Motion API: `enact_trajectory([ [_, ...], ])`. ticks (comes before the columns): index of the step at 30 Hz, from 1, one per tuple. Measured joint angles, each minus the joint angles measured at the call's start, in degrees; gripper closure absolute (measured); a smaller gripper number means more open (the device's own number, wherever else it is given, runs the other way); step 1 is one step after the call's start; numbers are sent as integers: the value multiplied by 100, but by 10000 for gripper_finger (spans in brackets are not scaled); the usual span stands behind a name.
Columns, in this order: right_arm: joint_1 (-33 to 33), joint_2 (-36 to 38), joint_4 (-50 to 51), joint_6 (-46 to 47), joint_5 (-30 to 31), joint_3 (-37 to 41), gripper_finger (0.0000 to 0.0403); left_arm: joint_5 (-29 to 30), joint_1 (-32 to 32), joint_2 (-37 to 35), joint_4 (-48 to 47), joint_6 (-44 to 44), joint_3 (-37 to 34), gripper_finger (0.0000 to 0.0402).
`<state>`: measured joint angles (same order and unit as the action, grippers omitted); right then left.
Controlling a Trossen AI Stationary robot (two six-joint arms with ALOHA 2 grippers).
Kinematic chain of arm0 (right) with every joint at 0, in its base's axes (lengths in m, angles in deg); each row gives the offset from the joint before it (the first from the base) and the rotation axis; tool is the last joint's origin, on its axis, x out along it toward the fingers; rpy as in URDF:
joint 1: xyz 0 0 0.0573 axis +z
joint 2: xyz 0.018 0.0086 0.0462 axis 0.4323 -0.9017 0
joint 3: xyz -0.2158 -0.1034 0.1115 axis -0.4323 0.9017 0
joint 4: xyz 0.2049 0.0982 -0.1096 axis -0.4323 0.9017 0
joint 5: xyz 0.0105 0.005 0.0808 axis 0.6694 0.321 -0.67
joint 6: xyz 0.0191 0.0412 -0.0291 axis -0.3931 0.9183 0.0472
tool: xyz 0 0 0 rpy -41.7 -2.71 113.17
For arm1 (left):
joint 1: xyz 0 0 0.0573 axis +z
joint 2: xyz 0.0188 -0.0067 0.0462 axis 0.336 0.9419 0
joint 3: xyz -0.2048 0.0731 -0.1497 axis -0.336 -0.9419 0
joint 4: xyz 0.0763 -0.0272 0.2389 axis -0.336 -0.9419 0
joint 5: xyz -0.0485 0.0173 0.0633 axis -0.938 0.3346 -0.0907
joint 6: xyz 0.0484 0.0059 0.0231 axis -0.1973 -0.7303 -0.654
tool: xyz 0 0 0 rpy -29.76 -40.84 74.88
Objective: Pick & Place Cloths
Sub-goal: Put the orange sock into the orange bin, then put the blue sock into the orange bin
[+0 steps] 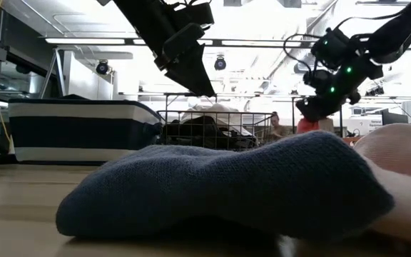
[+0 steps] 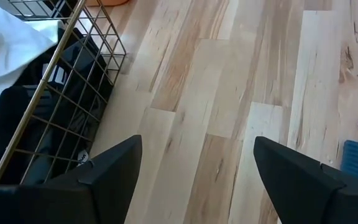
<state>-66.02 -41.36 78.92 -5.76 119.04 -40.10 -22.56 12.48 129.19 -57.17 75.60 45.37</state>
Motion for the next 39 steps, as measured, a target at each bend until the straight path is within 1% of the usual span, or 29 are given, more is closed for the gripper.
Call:
enact_trajectory([
  [4, -226, -385, -296, -766, -347, 0, 398, 0, 0, 0, -2, 1, 0, 101],
  [7, -360, -688, -424, -1099, -594, 0, 397, 0, 0, 2, -2, 38, 0, 101],
  [13, -476, -1189, -465, -1003, -611, 0, 390, 0, 0, 2, -4, 44, 0, 101],
  [16, -470, -1295, -542, -914, -452, 0, 377, 0, 0, 2, -8, 44, 0, 101],
  [18, -472, -1295, -553, -790, -284, 0, 362, 0, 0, 2, -10, 44, 0, 101],
  [21, -474, -1262, -563, -763, -238, 0, 330, 0, 0, 2, -14, 44, 0, 101],
  [25, -461, -1125, -570, -615, -238, 0, 272, 0, 0, 2, -17, 44, 0, 101],
  [29, -461, -938, -564, -270, -235, 0, 212, 0, 0, 4, -17, 45, 0, 101],
  [32, -461, -763, -505, -50, -238, 0, 176, 0, 0, 4, -17, 44, 0, 101],
  [35, -461, -539, -406, 245, -274, 0, 154, 0, 0, 4, -17, 46, 0, 101],
  [37, -452, -342, -240, 519, -301, 0, 149, 0, 0, 4, -21, 46, 0, 101],
  [39, -396, -127, -3, 787, -459, 0, 148, 0, 0, 4, -22, 46, 0, 101],
])
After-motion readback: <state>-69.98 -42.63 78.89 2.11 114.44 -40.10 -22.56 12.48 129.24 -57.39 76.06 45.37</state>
